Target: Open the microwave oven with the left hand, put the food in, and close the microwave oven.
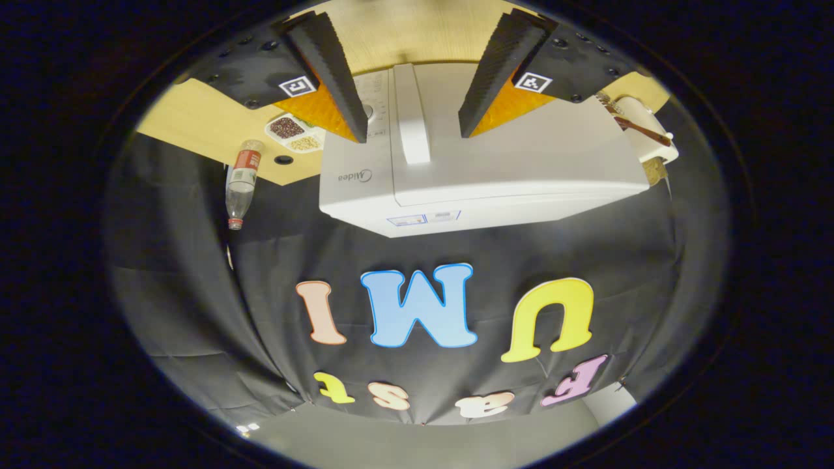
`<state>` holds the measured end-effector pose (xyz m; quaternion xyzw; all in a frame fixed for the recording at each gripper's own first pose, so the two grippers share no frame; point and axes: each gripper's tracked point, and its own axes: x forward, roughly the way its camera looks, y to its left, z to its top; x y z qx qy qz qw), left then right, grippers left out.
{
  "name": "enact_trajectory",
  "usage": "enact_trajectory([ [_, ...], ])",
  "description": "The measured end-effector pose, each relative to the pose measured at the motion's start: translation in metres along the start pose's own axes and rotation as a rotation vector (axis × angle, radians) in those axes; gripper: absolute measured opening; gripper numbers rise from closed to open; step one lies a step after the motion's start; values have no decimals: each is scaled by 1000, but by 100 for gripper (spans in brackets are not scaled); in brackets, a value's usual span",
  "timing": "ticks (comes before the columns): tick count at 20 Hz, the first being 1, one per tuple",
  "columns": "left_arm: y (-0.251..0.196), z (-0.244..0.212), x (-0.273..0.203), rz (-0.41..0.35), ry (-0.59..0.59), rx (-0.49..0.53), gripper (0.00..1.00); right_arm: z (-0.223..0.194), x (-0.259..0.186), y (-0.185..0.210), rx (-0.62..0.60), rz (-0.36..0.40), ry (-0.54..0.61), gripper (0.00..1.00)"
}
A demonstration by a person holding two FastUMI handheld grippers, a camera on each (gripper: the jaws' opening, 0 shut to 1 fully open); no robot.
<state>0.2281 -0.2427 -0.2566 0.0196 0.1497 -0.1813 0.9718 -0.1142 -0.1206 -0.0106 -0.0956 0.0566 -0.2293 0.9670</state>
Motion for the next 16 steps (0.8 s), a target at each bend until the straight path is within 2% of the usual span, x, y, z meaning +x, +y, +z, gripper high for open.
enact_trajectory([
  [1, -2, -5, 3, -2, 15, -3, 96, 0, -1, -1, -5, 2, 1, 99],
  [4, -4, -12, 12, 1, 34, 1, 77, -5, -1, -3, -18, 12, 10, 99],
  [5, -3, -12, 14, 7, 37, 0, 75, -5, -1, -3, -16, 15, 12, 99],
  [7, 3, -10, 19, 34, 43, -7, 57, -6, -1, -6, -15, 22, 15, 99],
  [8, 1, -11, 21, 24, 55, -20, 44, -8, 0, -6, -16, 25, 18, 99],
  [9, -2, -11, 21, 28, 62, -32, 39, -8, 1, -7, -16, 28, 19, 99],
  [12, 0, -11, 19, 19, 82, -67, 32, -6, 4, -12, -10, 36, 11, 99],
  [16, 1, -11, 19, 32, 91, -56, 18, -6, 12, -14, 10, 54, -6, 99],
])
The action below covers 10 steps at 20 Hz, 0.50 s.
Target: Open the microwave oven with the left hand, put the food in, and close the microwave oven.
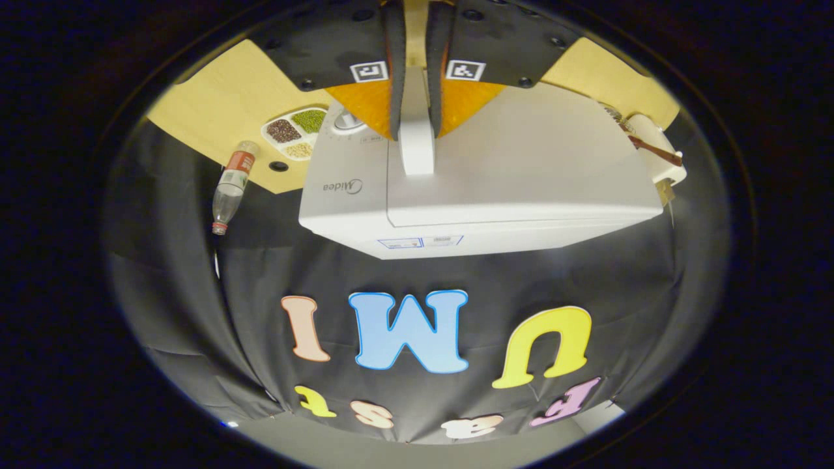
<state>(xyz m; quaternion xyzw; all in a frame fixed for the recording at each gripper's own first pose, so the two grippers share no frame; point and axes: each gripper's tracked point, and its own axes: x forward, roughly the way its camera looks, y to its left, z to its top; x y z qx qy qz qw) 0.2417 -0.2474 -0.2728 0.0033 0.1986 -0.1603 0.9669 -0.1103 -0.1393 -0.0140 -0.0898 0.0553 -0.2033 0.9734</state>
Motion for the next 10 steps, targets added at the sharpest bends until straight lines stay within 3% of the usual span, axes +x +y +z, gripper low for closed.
enact_trajectory([
  [2, 0, 1, -1, 1, 9, 2, 13, 0, 5, -1, 9, 9, -7, 99],
  [10, -1, -2, -3, 0, 37, -29, 10, -2, 31, -1, 28, 54, -16, 99],
])
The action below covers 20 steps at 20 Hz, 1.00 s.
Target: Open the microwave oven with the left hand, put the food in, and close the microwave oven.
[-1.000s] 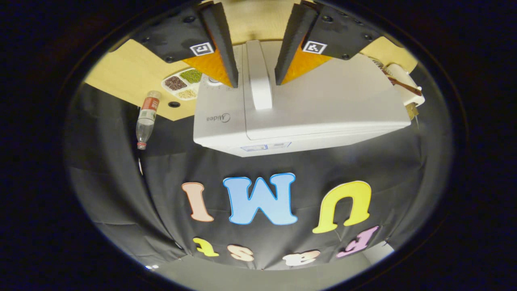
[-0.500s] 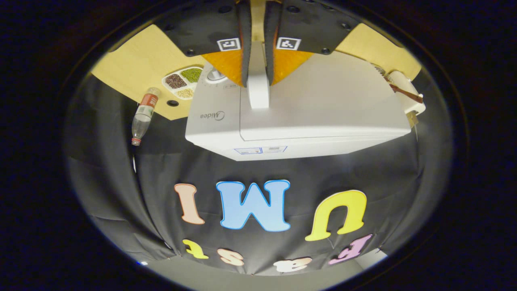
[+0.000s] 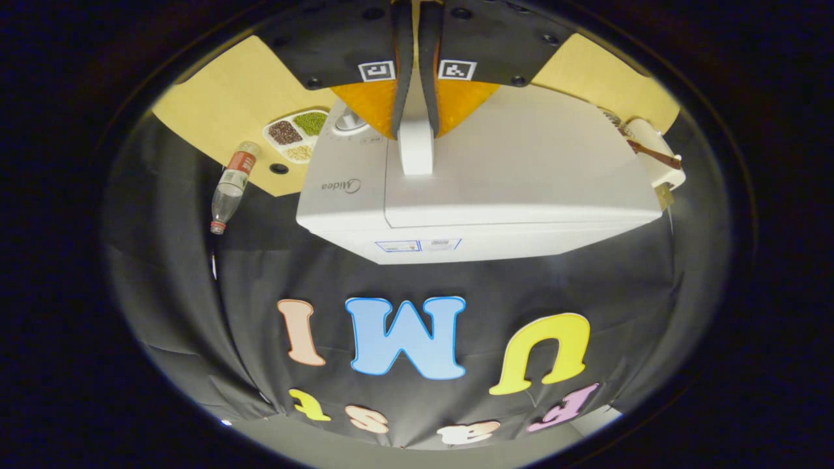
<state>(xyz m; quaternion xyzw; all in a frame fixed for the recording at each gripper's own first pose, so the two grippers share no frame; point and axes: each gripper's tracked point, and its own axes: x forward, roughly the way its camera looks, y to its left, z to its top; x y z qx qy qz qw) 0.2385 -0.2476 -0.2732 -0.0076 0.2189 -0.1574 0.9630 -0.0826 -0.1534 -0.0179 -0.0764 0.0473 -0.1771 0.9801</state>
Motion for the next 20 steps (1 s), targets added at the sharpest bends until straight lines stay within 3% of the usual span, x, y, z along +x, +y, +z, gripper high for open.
enact_trajectory([
  [4, 2, -4, -6, 12, 20, -19, 10, 0, 12, 2, -2, 22, -3, 99],
  [7, 4, -5, -39, 17, -40, 9, 7, -5, 18, 4, -3, 39, 6, 99],
  [10, 10, -18, -61, -12, -19, 2, 7, -8, 23, 18, 13, 87, 12, 99],
  [15, 30, -30, -110, -26, 0, 15, 7, -7, 30, 60, 37, 200, 9, 99],
  [20, 66, -48, -166, 37, -2, 22, 8, 4, 29, 109, 54, 321, -26, 99],
])
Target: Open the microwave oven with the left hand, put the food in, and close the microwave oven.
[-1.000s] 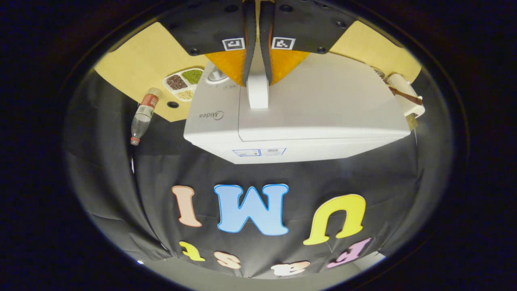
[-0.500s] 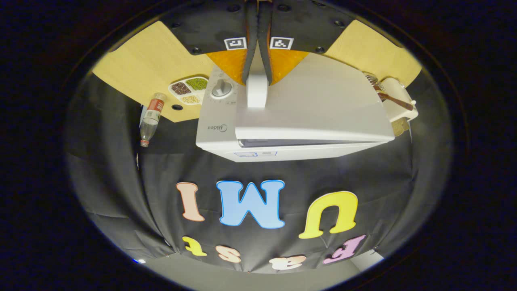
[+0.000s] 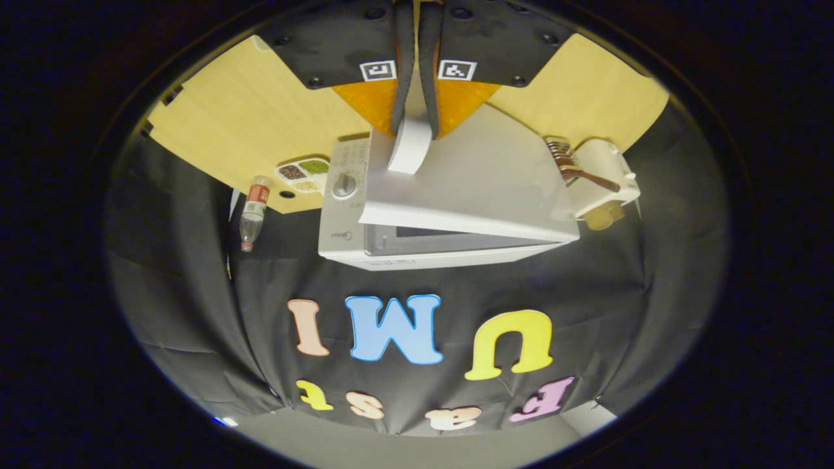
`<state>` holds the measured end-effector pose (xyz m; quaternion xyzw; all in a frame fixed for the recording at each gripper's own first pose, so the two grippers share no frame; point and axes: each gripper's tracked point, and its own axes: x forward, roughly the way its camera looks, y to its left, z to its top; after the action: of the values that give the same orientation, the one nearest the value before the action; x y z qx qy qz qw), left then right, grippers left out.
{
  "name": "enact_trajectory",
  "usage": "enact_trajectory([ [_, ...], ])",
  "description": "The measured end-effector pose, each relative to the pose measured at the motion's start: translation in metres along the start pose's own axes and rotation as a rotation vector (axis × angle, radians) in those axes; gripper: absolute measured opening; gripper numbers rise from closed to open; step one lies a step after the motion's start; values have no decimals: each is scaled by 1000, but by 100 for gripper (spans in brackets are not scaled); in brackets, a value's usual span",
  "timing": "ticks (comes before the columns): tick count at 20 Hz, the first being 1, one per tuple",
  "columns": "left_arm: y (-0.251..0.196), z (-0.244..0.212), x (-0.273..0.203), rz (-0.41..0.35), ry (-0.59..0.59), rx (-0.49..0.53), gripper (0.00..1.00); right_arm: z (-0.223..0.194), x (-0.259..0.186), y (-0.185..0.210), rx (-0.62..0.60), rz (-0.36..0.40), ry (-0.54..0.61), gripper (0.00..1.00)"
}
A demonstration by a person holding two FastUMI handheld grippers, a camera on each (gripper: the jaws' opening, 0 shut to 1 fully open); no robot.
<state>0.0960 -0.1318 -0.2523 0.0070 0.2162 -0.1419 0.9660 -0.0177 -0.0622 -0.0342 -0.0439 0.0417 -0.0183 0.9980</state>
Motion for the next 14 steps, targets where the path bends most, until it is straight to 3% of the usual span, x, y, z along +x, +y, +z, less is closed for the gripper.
enact_trajectory([
  [7, 51, -18, -50, 58, 6, -7, 8, 7, 11, 65, 1, 135, -19, 99],
  [14, 111, -32, -88, 120, 18, -11, 9, 13, 21, 125, 17, 209, -37, 99],
])
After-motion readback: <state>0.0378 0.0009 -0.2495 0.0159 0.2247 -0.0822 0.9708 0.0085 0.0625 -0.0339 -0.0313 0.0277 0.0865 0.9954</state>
